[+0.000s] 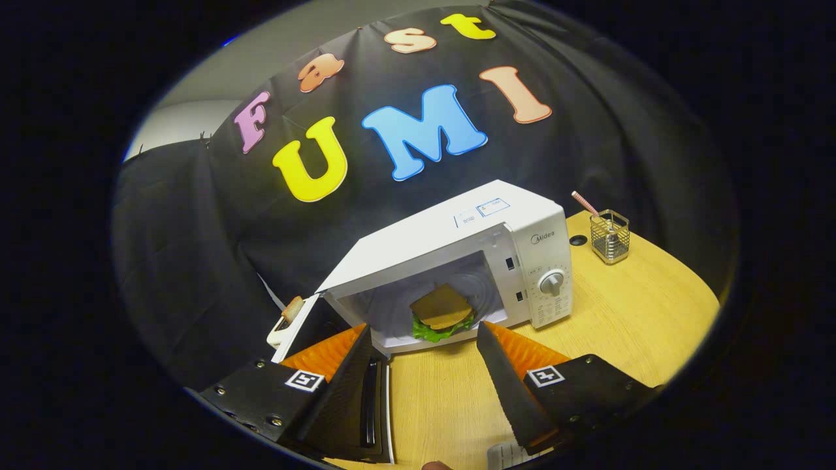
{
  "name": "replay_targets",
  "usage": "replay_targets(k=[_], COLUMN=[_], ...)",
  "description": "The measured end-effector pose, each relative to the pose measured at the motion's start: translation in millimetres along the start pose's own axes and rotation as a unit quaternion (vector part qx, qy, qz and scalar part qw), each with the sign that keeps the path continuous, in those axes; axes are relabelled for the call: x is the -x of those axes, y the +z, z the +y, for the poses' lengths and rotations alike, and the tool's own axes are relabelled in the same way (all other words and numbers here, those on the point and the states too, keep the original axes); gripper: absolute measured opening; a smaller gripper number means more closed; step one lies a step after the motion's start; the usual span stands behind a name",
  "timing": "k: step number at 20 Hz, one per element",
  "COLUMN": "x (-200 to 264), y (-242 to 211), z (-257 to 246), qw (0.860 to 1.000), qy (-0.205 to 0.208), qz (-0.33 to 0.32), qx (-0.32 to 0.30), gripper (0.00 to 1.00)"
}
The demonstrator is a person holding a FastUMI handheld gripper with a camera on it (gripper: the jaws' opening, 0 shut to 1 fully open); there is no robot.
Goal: Open the microwave, put the food inside, and close the microwave door.
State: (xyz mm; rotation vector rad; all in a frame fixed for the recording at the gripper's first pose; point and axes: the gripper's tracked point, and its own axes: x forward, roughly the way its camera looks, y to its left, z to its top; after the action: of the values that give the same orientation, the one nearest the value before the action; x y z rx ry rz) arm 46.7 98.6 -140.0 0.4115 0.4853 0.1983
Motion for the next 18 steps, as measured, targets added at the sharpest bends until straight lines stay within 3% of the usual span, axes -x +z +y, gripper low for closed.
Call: replay_targets(k=[9,18], x=[64,98], y=[5,-24], z=[92,176], qw=[0.990,0.963], qy=[0.125,0.232], qz=[-0.012,-0.002], qx=[0.060,0.138], gripper=[0.97,0.97])
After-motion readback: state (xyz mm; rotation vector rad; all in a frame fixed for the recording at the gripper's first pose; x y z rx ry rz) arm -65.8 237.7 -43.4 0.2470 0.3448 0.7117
